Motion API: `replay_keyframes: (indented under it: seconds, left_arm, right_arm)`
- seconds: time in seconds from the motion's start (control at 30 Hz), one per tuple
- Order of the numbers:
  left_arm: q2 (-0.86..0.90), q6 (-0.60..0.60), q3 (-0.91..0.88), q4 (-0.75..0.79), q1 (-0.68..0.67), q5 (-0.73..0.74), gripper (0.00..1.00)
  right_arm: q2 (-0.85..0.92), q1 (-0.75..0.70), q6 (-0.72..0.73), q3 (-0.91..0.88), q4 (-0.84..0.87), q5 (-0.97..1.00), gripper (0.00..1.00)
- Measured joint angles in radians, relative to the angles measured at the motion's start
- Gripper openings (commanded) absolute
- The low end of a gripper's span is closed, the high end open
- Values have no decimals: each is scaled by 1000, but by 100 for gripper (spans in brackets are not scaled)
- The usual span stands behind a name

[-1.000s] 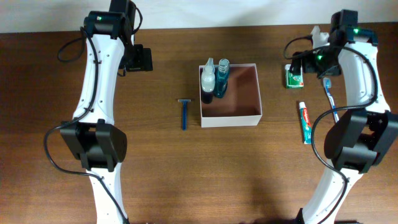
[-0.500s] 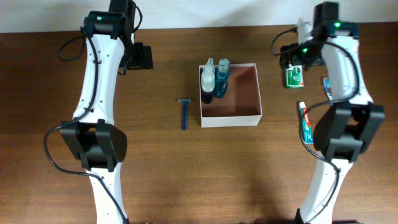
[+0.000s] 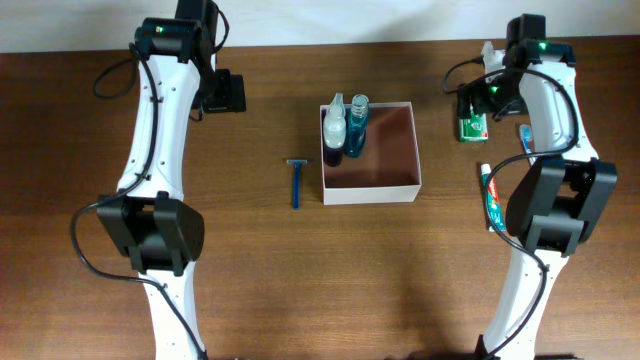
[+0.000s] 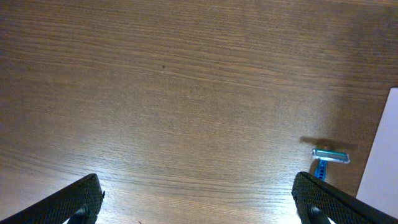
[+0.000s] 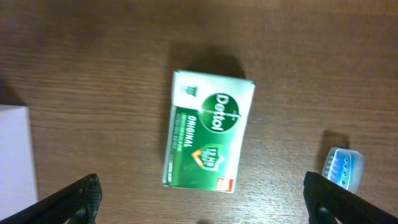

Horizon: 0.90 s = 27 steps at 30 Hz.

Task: Pack container
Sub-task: 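Lower the right gripper and close it on the Dettol soap bar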

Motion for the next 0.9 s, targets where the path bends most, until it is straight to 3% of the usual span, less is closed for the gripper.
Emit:
replay_keyframes:
  seconds: [0.9]
  left_arm:
    - [0,0,0,28,0,0,99]
  right_arm:
    - [123,6,0,0,25,-3,99]
